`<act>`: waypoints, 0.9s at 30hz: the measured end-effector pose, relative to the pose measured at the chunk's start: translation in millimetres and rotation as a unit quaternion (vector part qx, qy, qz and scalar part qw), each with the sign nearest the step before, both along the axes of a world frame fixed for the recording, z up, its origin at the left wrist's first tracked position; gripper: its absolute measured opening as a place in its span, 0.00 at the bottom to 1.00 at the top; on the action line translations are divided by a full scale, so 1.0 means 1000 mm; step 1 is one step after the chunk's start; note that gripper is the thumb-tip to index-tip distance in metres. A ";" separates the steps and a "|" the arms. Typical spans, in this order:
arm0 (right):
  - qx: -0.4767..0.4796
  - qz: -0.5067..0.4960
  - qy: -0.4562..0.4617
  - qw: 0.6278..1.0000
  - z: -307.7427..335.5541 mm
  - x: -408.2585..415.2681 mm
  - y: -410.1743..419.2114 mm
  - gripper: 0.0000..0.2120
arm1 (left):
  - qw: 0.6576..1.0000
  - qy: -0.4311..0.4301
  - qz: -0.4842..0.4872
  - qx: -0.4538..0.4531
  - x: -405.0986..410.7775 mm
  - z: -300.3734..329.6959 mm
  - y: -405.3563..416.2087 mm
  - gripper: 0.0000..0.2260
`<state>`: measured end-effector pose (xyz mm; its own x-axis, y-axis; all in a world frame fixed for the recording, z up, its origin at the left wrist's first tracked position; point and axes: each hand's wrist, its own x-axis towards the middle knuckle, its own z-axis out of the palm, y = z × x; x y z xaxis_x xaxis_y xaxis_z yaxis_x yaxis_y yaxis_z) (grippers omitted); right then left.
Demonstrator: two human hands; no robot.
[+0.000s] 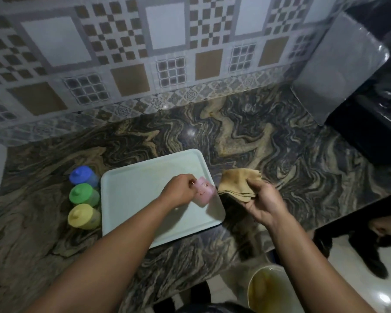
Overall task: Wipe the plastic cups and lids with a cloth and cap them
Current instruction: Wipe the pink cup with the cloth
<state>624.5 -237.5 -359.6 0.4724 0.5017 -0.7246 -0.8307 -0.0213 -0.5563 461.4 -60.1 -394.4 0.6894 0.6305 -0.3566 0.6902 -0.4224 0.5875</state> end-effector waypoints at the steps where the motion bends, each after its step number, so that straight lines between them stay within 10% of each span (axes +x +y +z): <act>1: -0.009 0.002 -0.016 1.000 -0.002 0.001 -0.001 0.13 | 1.000 -0.014 0.010 -0.006 -0.001 0.001 0.000 0.06; 11: 0.011 0.104 -0.353 0.930 -0.008 -0.028 0.012 0.11 | 0.937 -0.221 0.185 -0.199 -0.036 0.033 -0.027 0.05; 17: 0.112 0.297 -0.688 0.652 -0.015 -0.073 0.013 0.23 | 0.909 -0.283 0.219 -0.213 -0.043 0.056 -0.048 0.10; 22: 0.113 0.216 -0.784 0.571 -0.021 -0.076 0.019 0.16 | 0.917 -0.290 0.186 -0.201 -0.061 0.074 -0.058 0.10; 24: 0.139 0.182 -0.762 0.606 -0.019 -0.081 0.021 0.13 | 0.922 -0.303 0.153 -0.189 -0.065 0.080 -0.061 0.10; 27: 0.144 0.178 -0.559 0.797 -0.011 -0.093 0.034 0.09 | 0.931 -0.308 0.108 -0.161 -0.073 0.084 -0.061 0.08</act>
